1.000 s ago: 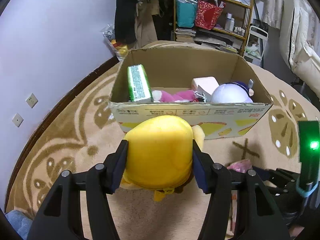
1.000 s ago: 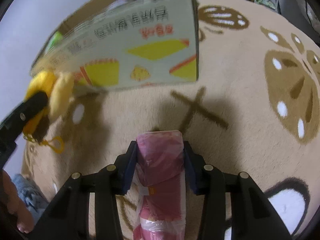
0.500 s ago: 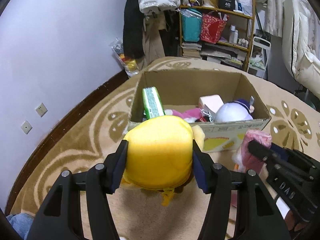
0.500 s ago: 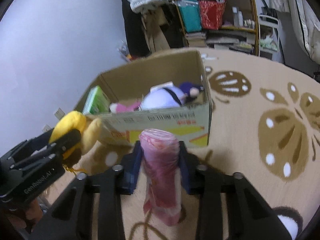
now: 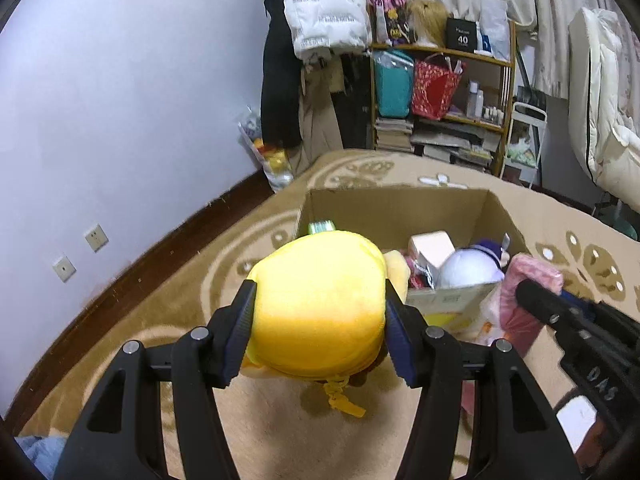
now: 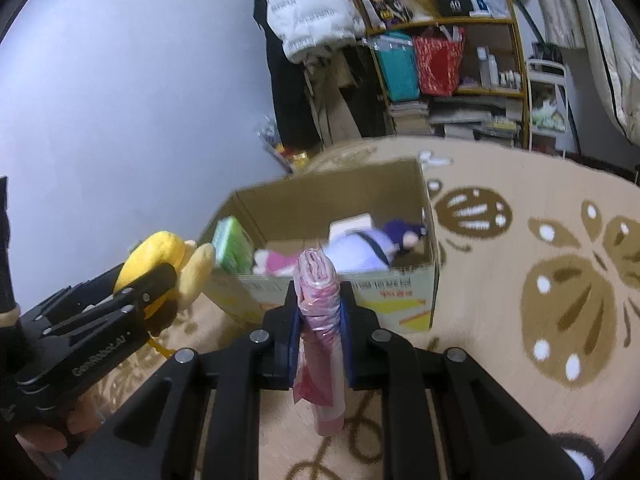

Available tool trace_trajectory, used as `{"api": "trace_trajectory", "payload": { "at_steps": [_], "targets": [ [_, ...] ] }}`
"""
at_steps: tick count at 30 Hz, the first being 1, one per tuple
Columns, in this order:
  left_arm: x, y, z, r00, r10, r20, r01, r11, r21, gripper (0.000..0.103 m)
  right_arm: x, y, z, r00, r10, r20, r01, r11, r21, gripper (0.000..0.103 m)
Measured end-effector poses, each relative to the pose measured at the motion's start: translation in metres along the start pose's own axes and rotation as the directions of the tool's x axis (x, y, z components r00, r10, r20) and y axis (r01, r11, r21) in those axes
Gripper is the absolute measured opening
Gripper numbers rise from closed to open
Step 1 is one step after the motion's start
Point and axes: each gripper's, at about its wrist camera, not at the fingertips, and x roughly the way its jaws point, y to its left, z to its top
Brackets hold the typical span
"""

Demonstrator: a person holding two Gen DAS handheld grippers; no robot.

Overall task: Organize soft objects
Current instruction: 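Lift the duck plush with the left tool while the right tool carries the pink package over the box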

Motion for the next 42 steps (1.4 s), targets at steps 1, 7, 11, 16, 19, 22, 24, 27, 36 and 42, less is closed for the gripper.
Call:
{"api": "trace_trajectory", "payload": {
  "at_steps": [1, 7, 11, 16, 19, 22, 24, 27, 36, 42],
  "targets": [
    [-0.002, 0.001, 0.003, 1.000, 0.002, 0.011, -0.002, 1.000, 0.001, 0.058, -0.005, 0.001, 0.004, 1.000, 0.008, 0.020, -0.008, 1.000, 0.000, 0.018],
    [-0.004, -0.002, 0.015, 0.999, 0.011, 0.053, -0.012, 1.000, 0.013, 0.058, -0.020, 0.008, 0.024, 0.994, 0.024, 0.104, -0.022, 1.000, -0.017, 0.018],
    [0.002, -0.007, 0.021, 0.998, 0.014, 0.064, -0.016, 1.000, 0.024, 0.058, -0.024, 0.015, 0.038, 0.987, 0.031, 0.155, -0.024, 0.999, -0.045, 0.018],
    [0.012, -0.016, 0.033, 0.996, 0.025, 0.089, -0.031, 0.998, 0.063, 0.058, -0.024, 0.024, 0.055, 0.977, 0.055, 0.206, -0.041, 0.997, -0.069, 0.018],
    [0.019, -0.019, 0.042, 0.995, 0.020, 0.099, -0.028, 0.997, 0.078, 0.058, -0.020, 0.029, 0.064, 0.973, 0.059, 0.224, -0.039, 0.995, -0.092, 0.018],
    [0.028, -0.020, 0.051, 0.995, 0.016, 0.100, -0.025, 0.996, 0.085, 0.058, -0.016, 0.031, 0.071, 0.971, 0.057, 0.233, -0.033, 0.994, -0.106, 0.018],
    [0.034, -0.018, 0.057, 0.995, 0.013, 0.097, -0.021, 0.996, 0.082, 0.058, -0.010, 0.031, 0.075, 0.971, 0.053, 0.233, -0.029, 0.994, -0.109, 0.018],
    [0.044, -0.016, 0.064, 0.997, -0.003, 0.079, -0.002, 0.998, 0.058, 0.058, 0.001, 0.026, 0.081, 0.973, 0.049, 0.226, -0.028, 0.995, -0.097, 0.018],
    [0.072, -0.019, 0.071, 0.998, -0.018, 0.053, 0.014, 0.998, 0.064, 0.059, 0.036, 0.008, 0.086, 0.979, 0.076, 0.190, -0.074, 0.997, -0.016, 0.018],
    [0.091, -0.019, 0.066, 1.000, -0.022, 0.014, 0.022, 0.999, 0.045, 0.068, 0.060, -0.011, 0.079, 0.987, 0.116, 0.112, -0.125, 0.989, 0.074, 0.019]
  ]
}}
